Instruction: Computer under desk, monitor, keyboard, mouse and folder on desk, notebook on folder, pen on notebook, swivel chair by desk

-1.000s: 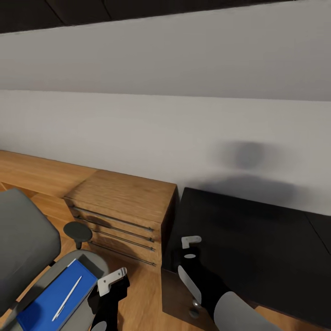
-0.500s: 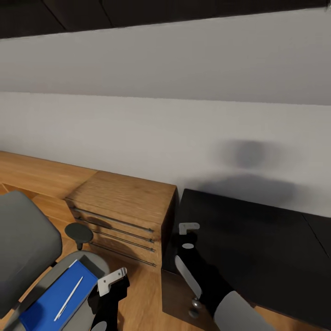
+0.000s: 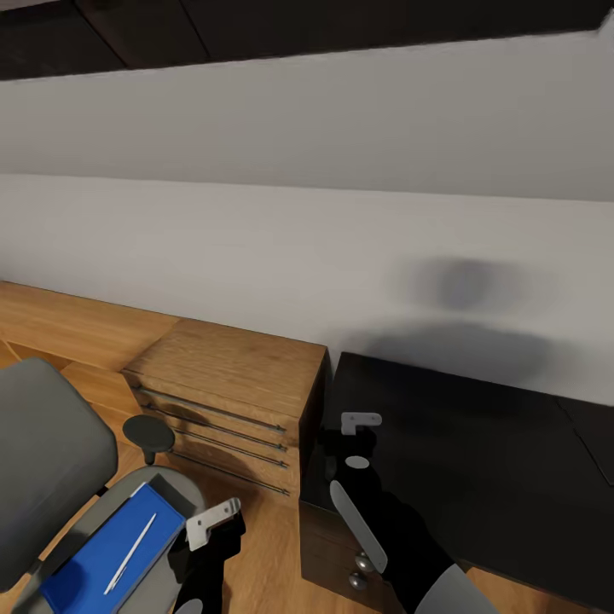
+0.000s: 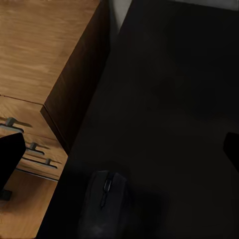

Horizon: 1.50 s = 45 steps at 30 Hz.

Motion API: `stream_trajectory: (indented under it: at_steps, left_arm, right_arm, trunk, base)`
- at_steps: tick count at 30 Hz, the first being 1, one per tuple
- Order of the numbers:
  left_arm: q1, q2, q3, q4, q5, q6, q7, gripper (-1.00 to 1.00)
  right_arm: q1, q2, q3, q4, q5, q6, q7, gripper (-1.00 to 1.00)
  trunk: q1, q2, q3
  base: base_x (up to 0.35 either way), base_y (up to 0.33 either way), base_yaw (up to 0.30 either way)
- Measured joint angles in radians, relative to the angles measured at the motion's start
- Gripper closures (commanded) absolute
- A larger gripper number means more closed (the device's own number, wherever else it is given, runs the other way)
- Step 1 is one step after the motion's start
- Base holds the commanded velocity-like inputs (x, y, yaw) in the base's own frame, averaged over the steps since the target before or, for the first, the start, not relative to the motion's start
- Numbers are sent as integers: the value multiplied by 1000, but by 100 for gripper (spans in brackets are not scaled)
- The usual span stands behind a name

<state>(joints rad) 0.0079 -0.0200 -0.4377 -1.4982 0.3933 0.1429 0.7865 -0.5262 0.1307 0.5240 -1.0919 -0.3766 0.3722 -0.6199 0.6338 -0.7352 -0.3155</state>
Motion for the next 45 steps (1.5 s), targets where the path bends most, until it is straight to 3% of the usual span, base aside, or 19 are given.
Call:
stream_trajectory:
  at_steps: [33,45]
  left_arm:
    - [0,0,-1,0,0,0,0,-100]
    - [0,0,-1,0,0,0,-1,-100]
  right_arm:
    - [0,0,-3,-2,1,-2,-3,-100]
    - [0,0,-3,-1,0,-2,-2,-100]
  trunk:
    - [-126,232,104]
    - [-127,232,104]
  base:
    - [-314,17,0]
    - [-256,0,0]
